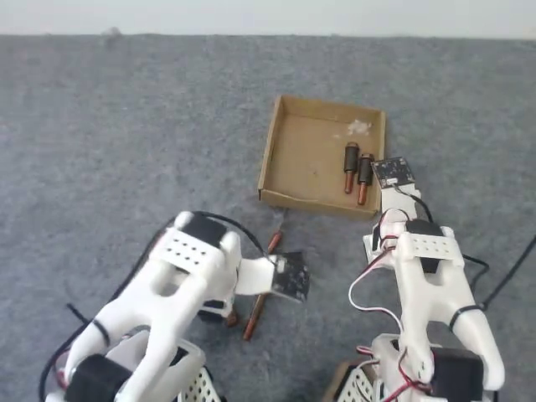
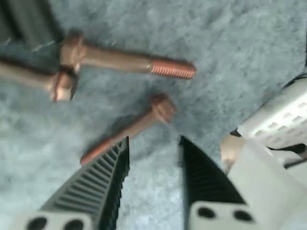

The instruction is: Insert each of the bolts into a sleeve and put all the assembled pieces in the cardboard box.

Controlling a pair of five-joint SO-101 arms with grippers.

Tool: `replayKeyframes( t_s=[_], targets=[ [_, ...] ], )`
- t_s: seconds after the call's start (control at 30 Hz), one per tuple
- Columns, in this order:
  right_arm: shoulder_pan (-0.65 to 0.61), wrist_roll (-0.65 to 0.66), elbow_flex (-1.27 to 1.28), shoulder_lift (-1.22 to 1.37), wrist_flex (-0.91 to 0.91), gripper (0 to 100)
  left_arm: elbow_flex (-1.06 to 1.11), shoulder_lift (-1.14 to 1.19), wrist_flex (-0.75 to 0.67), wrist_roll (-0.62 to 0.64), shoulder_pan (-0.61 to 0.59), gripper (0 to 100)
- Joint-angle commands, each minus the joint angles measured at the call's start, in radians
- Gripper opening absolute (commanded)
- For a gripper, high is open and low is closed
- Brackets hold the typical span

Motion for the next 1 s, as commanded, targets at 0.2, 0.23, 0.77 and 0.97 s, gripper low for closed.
replayKeyframes(
  t_s=[0.2, 0.23, 0.77, 0.97],
  targets=[
    [0.022, 0.025, -0.061, -0.008, -0.018, 0.6, 0.096, -0.008, -0.204, -0.041, 0.02, 20],
    [0.022, 0.035, -0.061, -0.008, -0.018, 0.6, 0.096, -0.008, -0.204, -0.048, 0.018, 20],
    [0.021, 0.049, -0.061, -0.008, -0.015, 0.6, 0.117, -0.006, -0.256, -0.13, -0.052, 20],
    [0.022, 0.051, -0.061, -0.008, -0.012, 0.6, 0.189, -0.006, -0.396, 0.115, 0.023, 20]
  ],
)
